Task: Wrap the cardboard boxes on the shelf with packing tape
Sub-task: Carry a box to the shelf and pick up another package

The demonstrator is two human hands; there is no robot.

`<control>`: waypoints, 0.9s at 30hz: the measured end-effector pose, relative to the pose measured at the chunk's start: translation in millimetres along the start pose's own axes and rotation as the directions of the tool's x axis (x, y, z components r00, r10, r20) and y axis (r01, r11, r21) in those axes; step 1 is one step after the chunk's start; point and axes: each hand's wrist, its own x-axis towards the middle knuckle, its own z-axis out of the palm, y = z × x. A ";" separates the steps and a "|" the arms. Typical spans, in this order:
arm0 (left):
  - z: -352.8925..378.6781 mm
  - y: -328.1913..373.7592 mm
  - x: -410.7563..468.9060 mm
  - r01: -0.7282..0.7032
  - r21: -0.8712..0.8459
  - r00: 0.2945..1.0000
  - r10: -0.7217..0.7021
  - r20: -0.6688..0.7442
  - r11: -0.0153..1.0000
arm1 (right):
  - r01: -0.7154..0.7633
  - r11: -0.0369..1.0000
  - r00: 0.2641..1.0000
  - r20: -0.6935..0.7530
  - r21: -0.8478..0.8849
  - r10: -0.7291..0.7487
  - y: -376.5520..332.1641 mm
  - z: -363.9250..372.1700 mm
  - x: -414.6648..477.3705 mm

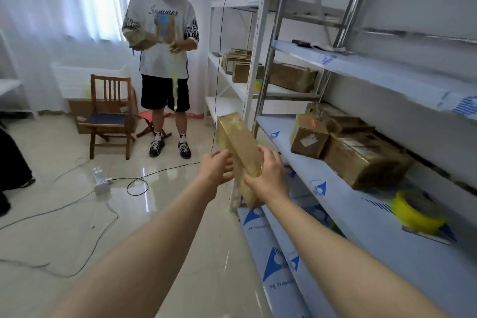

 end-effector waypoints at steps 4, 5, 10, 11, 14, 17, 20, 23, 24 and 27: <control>5.6 19.5 98.7 0.076 -0.040 0.996 -0.078 -0.038 0.996 | 0.267 0.915 0.959 -0.005 -0.303 -0.282 17.8 52.8 78.5; 6.2 24.7 125.0 0.091 -0.037 0.994 -0.093 -0.057 0.995 | 0.304 0.889 0.945 -0.008 -0.343 -0.326 21.8 64.2 100.6; 14.9 50.8 240.3 0.139 -0.035 0.982 -0.142 -0.125 0.990 | 0.325 0.869 0.940 0.030 -0.374 -0.339 38.0 104.7 204.9; 17.0 54.5 258.8 0.142 -0.044 0.981 -0.147 -0.131 0.989 | 0.331 0.869 0.940 0.049 -0.368 -0.337 41.9 110.7 221.3; 21.6 64.4 305.0 0.161 -0.075 0.972 -0.171 -0.160 0.984 | 0.314 0.891 0.949 0.095 -0.329 -0.300 51.0 124.2 263.5; 28.4 71.0 345.8 0.191 -0.071 0.969 -0.200 -0.143 0.979 | 0.251 0.917 0.968 0.101 -0.310 -0.231 65.5 134.8 300.0; 41.7 77.3 386.5 0.203 -0.039 0.974 -0.206 -0.097 0.978 | 0.141 0.956 0.990 0.040 -0.259 -0.136 80.6 141.3 331.1; 58.7 81.4 428.0 0.220 0.019 0.975 -0.219 -0.036 0.975 | -0.008 0.974 1.000 -0.024 -0.225 0.002 94.9 145.5 358.8; 64.8 83.1 442.9 0.227 0.049 0.974 -0.227 -0.011 0.973 | -0.058 0.975 0.997 -0.065 -0.214 0.045 98.4 146.3 368.1; 85.1 89.4 480.1 0.230 0.131 0.964 -0.244 0.103 0.964 | -0.211 0.969 0.967 -0.170 -0.130 0.188 106.9 144.5 393.0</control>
